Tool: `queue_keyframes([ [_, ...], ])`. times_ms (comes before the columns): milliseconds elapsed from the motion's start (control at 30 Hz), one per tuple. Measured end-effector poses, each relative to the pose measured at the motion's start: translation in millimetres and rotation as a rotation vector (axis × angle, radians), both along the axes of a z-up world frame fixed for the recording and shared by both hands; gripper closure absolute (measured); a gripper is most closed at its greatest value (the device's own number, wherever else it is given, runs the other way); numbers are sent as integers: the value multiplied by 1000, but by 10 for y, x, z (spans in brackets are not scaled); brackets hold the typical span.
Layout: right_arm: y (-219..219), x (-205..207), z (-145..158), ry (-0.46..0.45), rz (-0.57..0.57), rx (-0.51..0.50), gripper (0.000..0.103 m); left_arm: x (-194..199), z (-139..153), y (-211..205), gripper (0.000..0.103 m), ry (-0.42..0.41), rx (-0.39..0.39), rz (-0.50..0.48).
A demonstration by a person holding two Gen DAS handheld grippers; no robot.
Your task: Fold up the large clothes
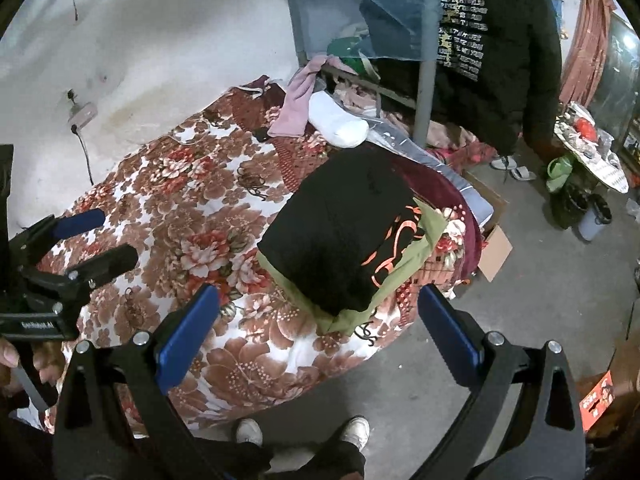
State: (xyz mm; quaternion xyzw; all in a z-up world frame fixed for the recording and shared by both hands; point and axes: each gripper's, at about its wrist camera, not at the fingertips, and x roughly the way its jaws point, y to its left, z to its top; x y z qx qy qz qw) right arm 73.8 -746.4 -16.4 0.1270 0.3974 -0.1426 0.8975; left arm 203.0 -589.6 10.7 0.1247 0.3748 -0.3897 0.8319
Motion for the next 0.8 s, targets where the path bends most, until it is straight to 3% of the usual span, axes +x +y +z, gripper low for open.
queue_keyframes([
  [800,-71,-128,-29,11,-46,28,5,-70,114,-93,5,-54,-20,-37],
])
